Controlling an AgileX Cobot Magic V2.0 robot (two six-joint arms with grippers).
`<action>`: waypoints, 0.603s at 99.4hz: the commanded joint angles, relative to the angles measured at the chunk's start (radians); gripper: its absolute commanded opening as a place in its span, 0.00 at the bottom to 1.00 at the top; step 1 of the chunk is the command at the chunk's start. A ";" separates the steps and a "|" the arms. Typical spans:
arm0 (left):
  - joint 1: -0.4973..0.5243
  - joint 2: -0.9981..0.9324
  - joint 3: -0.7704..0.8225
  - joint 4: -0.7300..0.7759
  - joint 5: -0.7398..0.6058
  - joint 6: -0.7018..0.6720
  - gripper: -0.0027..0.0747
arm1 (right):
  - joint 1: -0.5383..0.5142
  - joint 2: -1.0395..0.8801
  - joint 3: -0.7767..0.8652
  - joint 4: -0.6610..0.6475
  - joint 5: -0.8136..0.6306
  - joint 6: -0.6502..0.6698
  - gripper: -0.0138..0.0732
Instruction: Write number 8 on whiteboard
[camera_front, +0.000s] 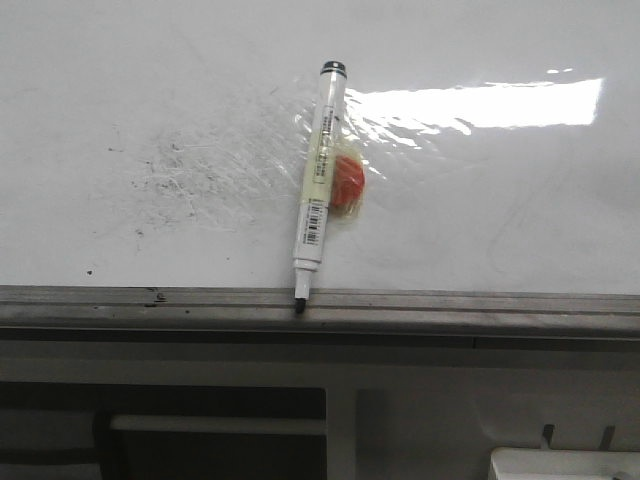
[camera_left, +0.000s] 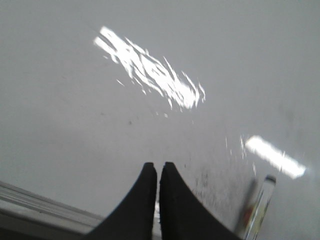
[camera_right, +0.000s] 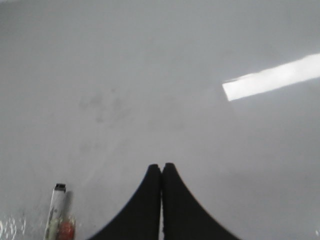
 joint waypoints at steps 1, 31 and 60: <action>-0.001 0.121 -0.138 0.161 0.099 0.025 0.02 | -0.001 0.067 -0.134 -0.140 0.133 -0.027 0.10; -0.085 0.505 -0.439 0.052 0.290 0.426 0.47 | -0.001 0.261 -0.308 -0.191 0.350 -0.027 0.58; -0.408 0.758 -0.446 -0.122 0.100 0.482 0.47 | 0.003 0.278 -0.313 -0.152 0.356 -0.027 0.64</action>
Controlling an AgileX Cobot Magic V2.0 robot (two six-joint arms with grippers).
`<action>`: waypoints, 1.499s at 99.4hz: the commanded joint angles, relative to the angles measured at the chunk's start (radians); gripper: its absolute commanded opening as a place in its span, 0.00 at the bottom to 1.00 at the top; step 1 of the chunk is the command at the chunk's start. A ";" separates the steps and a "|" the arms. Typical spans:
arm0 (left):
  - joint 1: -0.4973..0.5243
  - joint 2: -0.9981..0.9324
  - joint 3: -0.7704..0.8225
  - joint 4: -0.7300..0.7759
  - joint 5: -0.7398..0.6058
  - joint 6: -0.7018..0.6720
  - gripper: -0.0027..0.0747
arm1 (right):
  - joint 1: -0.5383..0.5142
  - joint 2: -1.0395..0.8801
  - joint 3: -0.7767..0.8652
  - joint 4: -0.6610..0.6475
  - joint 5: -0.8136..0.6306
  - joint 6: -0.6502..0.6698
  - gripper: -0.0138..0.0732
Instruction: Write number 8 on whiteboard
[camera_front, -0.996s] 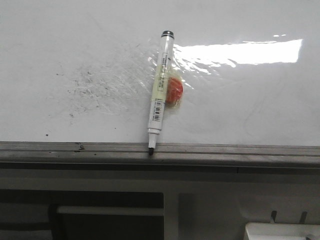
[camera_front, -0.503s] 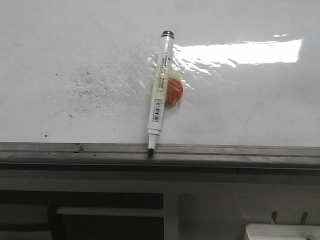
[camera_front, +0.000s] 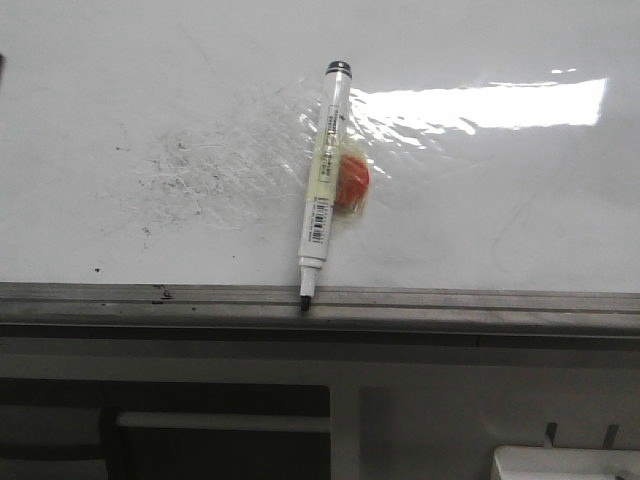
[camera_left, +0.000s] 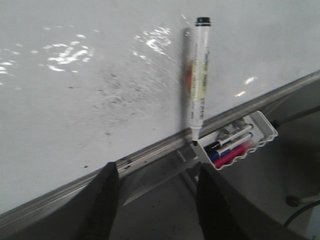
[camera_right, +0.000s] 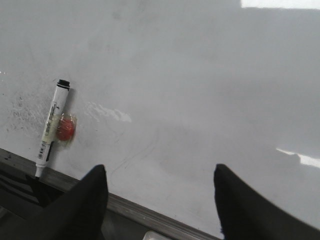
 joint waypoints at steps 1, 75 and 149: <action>-0.103 0.059 -0.034 -0.071 -0.157 0.011 0.47 | 0.003 0.021 -0.035 0.030 -0.072 -0.008 0.64; -0.442 0.499 -0.131 -0.203 -0.630 0.011 0.47 | 0.022 0.021 -0.035 0.056 -0.062 -0.008 0.64; -0.436 0.598 -0.155 -0.198 -0.636 0.011 0.01 | 0.022 0.021 -0.035 0.056 -0.082 -0.009 0.64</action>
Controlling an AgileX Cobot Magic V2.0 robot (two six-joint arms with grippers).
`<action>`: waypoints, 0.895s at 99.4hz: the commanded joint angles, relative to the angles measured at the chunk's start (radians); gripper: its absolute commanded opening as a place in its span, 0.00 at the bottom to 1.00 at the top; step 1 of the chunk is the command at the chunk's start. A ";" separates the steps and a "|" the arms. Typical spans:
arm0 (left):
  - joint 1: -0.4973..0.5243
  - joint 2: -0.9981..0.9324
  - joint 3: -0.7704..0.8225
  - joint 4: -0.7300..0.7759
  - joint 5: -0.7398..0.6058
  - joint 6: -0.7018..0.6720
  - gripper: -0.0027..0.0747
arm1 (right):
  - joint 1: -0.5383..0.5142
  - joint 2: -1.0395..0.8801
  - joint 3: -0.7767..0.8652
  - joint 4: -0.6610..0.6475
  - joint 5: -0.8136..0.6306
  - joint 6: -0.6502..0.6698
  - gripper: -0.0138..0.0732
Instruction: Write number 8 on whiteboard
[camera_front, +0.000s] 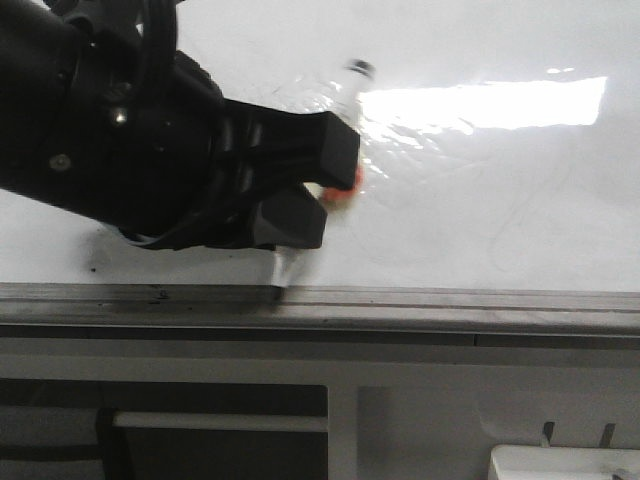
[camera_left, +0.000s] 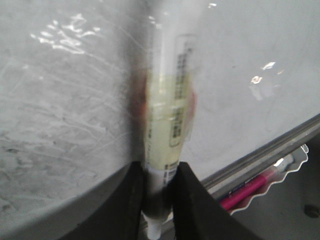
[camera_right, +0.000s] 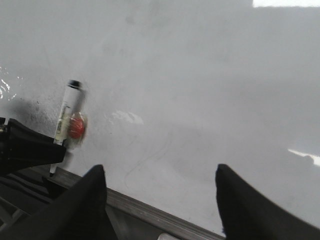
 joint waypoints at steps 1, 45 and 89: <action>0.003 -0.033 -0.031 0.005 0.001 0.001 0.01 | 0.001 0.021 -0.035 0.018 -0.080 -0.007 0.64; -0.048 -0.423 -0.011 0.263 0.485 0.377 0.01 | 0.181 0.190 -0.035 0.520 0.104 -0.685 0.64; -0.048 -0.486 -0.010 0.213 0.581 0.528 0.01 | 0.336 0.513 -0.098 0.833 0.107 -1.118 0.64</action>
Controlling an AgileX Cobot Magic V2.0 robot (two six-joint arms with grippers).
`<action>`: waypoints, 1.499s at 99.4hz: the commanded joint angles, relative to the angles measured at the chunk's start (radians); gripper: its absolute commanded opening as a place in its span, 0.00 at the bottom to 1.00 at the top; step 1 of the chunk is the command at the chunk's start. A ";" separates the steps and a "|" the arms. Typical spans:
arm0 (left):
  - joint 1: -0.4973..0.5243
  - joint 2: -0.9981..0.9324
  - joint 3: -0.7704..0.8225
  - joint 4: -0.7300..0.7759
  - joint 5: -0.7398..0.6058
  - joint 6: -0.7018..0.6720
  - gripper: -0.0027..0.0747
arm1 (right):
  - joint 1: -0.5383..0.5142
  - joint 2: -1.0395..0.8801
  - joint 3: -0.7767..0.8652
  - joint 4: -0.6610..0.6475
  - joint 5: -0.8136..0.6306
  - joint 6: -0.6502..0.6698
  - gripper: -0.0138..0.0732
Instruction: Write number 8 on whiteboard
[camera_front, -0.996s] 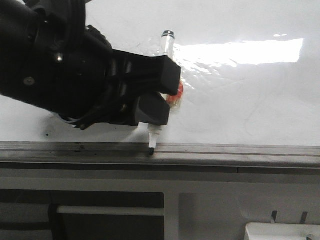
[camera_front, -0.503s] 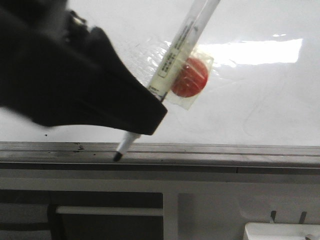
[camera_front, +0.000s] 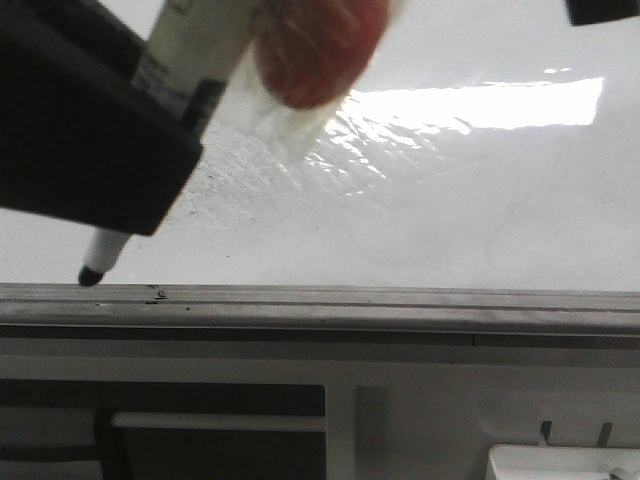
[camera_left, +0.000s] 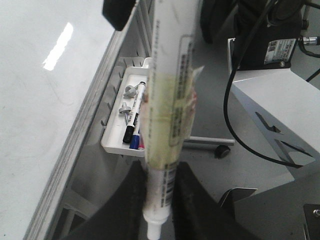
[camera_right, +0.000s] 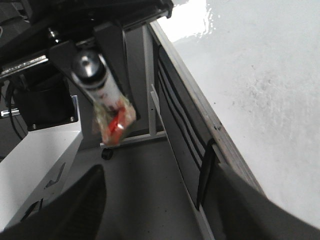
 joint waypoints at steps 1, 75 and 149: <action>-0.009 -0.002 -0.025 -0.036 -0.044 0.004 0.01 | 0.034 0.067 -0.075 0.081 -0.029 -0.049 0.64; -0.009 -0.002 -0.025 -0.053 -0.061 0.004 0.01 | 0.174 0.351 -0.190 0.178 -0.007 -0.049 0.24; -0.007 -0.412 0.040 0.133 -0.146 -0.499 0.43 | 0.174 -0.106 -0.025 -0.050 -0.584 -0.049 0.11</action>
